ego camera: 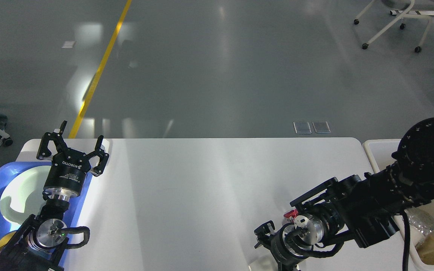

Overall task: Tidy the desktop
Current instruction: 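Lower the right gripper and grasp the second white paper cup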

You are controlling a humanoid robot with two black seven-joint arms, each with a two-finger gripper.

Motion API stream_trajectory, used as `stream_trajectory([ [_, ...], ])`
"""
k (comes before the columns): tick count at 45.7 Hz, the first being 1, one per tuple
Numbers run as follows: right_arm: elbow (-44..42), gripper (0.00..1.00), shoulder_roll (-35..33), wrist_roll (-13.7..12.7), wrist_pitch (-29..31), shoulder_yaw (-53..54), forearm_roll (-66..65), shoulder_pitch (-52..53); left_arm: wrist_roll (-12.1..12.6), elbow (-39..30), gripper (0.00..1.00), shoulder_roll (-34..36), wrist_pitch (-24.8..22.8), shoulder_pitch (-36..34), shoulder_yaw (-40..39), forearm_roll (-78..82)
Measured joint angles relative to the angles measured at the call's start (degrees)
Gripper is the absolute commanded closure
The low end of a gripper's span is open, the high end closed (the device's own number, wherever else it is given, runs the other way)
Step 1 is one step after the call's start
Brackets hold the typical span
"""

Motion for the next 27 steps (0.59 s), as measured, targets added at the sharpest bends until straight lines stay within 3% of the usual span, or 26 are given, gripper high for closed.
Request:
stream_trajectory([
  [4, -1.6, 0.04, 0.1, 0.0, -0.1, 0.0, 0.0, -1.4, 0.0, 0.0, 0.03, 0.0, 0.0, 0.0, 0.0, 0.0],
  [7, -2.2, 0.12, 0.1, 0.0, -0.1, 0.0, -0.1, -1.9, 0.0, 0.0, 0.03, 0.0, 0.0, 0.0, 0.0, 0.0],
  [10, -2.5, 0.36, 0.1, 0.0, -0.2, 0.0, 0.0, -2.0, 0.0, 0.0, 0.03, 0.0, 0.0, 0.0, 0.0, 0.0],
  [13, -2.7, 0.71, 0.0, 0.0, -0.1, 0.0, 0.2, -2.1, 0.0, 0.0, 0.03, 0.0, 0.0, 0.0, 0.0, 0.0],
  [15, -2.7, 0.84, -0.1, 0.0, 0.1, 0.0, 0.3, -2.1, 0.0, 0.0, 0.03, 0.0, 0.0, 0.0, 0.0, 0.0],
  [21, -2.7, 0.91, -0.2, 0.0, 0.4, 0.0, 0.4, -1.9, 0.0, 0.0, 0.03, 0.0, 0.0, 0.0, 0.0, 0.0],
  [27, -2.6, 0.91, -0.4, -0.1, 0.4, 0.0, 0.5, -1.5, 0.0, 0.0, 0.03, 0.0, 0.0, 0.0, 0.0, 0.0],
])
